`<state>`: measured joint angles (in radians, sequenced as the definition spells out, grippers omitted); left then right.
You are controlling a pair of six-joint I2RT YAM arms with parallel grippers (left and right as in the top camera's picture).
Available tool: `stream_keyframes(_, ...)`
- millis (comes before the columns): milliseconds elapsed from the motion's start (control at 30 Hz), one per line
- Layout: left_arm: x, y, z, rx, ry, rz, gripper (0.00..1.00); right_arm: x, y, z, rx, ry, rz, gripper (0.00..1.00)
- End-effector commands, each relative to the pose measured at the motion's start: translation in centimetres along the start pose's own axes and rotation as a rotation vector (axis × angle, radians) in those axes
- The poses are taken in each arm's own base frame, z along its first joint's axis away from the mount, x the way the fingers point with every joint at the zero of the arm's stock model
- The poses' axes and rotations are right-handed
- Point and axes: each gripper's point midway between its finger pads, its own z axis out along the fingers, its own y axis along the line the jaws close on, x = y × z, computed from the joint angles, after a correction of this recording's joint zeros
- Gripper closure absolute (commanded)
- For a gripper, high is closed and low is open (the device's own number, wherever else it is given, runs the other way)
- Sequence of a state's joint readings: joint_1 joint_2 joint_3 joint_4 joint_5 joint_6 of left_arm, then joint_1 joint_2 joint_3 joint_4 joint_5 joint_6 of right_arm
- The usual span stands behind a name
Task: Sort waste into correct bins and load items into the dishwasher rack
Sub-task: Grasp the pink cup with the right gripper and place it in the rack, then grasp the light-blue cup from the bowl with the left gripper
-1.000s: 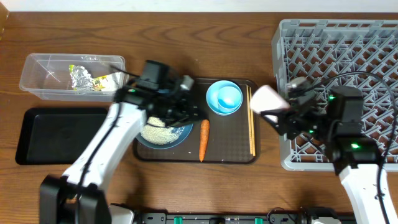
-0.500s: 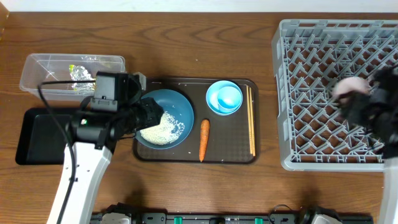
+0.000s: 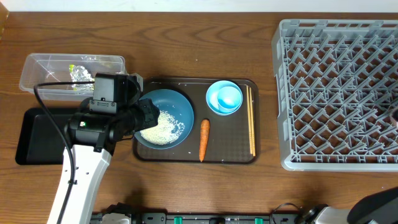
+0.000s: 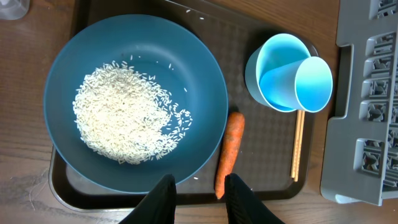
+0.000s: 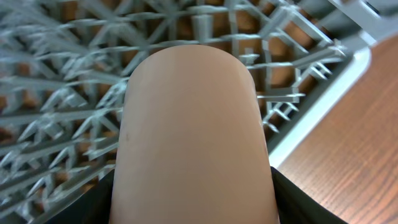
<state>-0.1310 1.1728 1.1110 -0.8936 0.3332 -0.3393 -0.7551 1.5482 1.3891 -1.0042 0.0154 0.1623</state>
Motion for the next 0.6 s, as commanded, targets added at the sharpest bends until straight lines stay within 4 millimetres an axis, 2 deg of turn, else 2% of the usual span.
stream_keyframes(0, -0.4, 0.1, -0.3, -0.011, -0.015, 0.013, 0.72, -0.9, -1.8, 0.8, 0.04, 0.007, 0.09, 0.74)
stream_keyframes(133, -0.4, 0.1, -0.2, -0.012, -0.011, 0.012, 0.72, -0.3, -2.0, 3.0, 0.021, 0.071, 0.116, 0.73)
stream_keyframes(200, -0.4, 0.1, -0.2, -0.012, -0.01, 0.012, 0.73, 0.1, -1.9, 4.1, 0.018, 0.104, 0.117, 0.69)
stream_keyframes(267, -0.4, 0.2, -0.2, -0.012, -0.009, 0.012, 0.72, 0.4, -1.9, 5.1, 0.021, 0.129, 0.116, 0.62)
stream_keyframes(367, -0.4, 0.2, -0.2, -0.013, -0.009, 0.012, 0.72, 0.3, -1.4, 6.3, -0.009, 0.146, 0.119, 0.46)
stream_keyframes(433, -0.4, 0.2, -0.2, -0.013, -0.009, 0.011, 0.71, 0.2, -0.3, 6.8, -0.071, 0.15, 0.123, 0.34)
stream_keyframes(500, -0.4, 0.2, -0.2, -0.012, -0.009, 0.012, 0.64, 0.1, 1.1, 6.7, -0.15, 0.156, 0.127, 0.23)
stream_keyframes(567, -0.4, 0.1, -0.2, -0.012, -0.01, 0.012, 0.62, 0.0, 2.4, 6.2, -0.227, 0.157, 0.13, 0.19)
